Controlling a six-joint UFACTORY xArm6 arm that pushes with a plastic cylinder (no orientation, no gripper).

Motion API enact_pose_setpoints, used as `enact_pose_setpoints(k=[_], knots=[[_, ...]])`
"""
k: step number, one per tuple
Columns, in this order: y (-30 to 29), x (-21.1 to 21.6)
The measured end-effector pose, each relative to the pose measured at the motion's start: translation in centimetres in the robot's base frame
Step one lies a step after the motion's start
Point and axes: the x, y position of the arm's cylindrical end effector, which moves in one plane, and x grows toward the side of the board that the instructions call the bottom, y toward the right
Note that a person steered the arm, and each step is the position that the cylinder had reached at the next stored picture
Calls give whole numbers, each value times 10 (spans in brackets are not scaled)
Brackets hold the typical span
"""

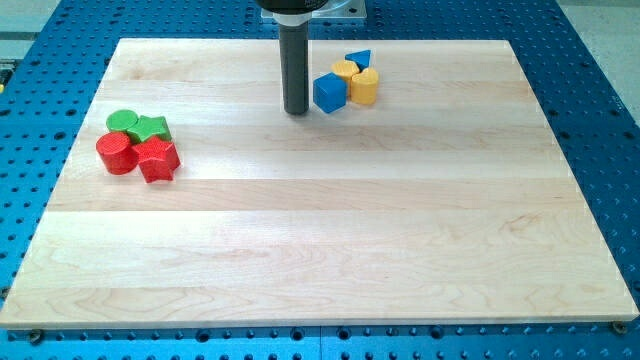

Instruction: Separate the yellow blocks from the blue blocks

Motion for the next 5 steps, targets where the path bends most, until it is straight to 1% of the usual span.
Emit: enact_pose_setpoints(k=[2,3,4,5], knots=[[-3,0],[-14,15],[-3,52],[-63,11]])
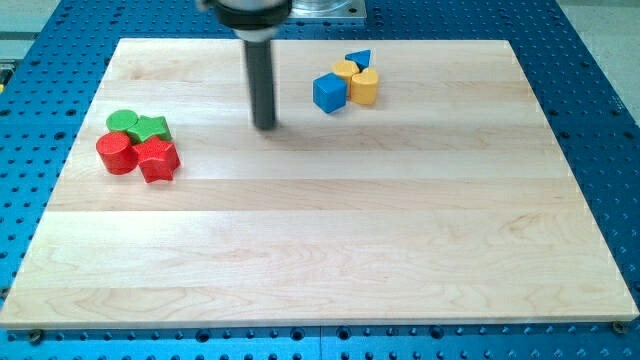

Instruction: Separate the yellow blocks from the blue blocks

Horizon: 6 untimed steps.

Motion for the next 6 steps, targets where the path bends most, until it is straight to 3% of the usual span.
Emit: enact_pose_setpoints(k=[3,4,5,6], knots=[[77,-70],[119,-72],[187,-23],[216,-8]])
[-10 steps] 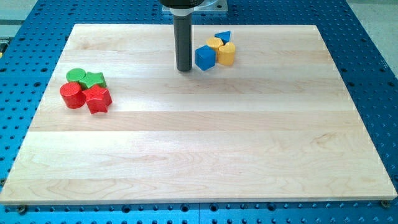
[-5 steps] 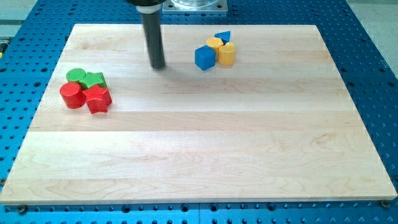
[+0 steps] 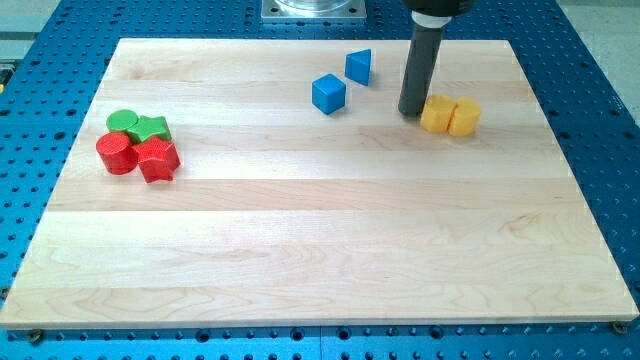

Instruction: Separate the yellow blocks from the blue blocks

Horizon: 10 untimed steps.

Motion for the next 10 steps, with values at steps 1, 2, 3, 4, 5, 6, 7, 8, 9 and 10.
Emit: enact_pose_setpoints(k=[1,2,3,4,5,6,7,8,9,10], knots=[[46,-26],[110,1],[42,26],[-33,25],[-21,-20],[-89,-31],[-95,8],[-109,14],[-87,41],[-63,53]])
